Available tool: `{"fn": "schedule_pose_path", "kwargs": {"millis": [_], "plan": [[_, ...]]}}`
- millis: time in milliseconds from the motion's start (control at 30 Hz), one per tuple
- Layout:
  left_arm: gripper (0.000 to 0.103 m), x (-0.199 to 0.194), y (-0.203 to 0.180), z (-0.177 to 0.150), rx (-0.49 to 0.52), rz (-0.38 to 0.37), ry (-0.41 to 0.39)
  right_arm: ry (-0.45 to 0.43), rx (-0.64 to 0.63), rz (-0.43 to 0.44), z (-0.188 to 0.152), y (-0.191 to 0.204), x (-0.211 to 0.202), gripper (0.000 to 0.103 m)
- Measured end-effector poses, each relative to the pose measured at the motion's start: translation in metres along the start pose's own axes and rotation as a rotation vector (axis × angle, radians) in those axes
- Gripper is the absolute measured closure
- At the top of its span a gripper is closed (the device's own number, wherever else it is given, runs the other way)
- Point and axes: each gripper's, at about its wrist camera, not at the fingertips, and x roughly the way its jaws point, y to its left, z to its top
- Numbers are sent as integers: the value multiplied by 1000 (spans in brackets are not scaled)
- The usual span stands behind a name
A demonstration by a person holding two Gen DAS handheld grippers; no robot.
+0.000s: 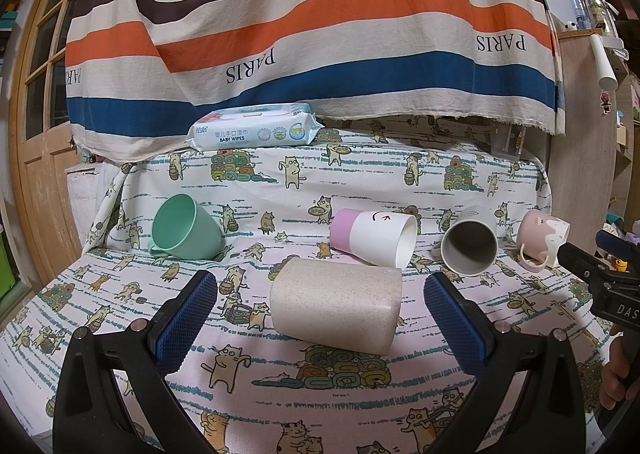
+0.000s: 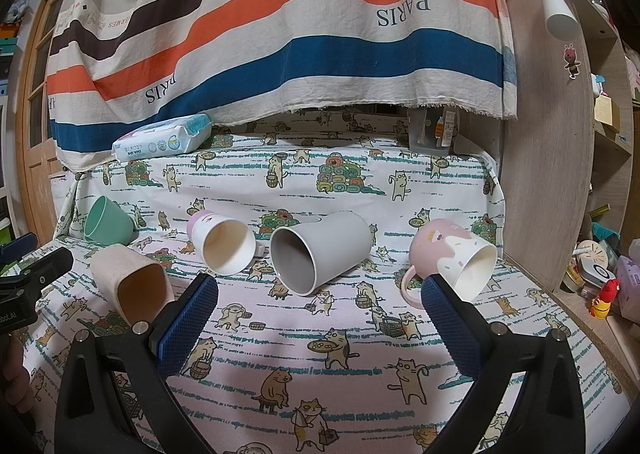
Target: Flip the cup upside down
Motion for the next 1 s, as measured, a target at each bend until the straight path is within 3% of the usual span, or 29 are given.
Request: {"fn": "schedule_pose_path", "kwargs": {"millis": [800,1000], "plan": [[0,0,3,0,0,-10,3,5,-1,5,2,0,1,0],[0,-1,7,0,-7,25,-8,3,4,-16,4,1,0,0]]}}
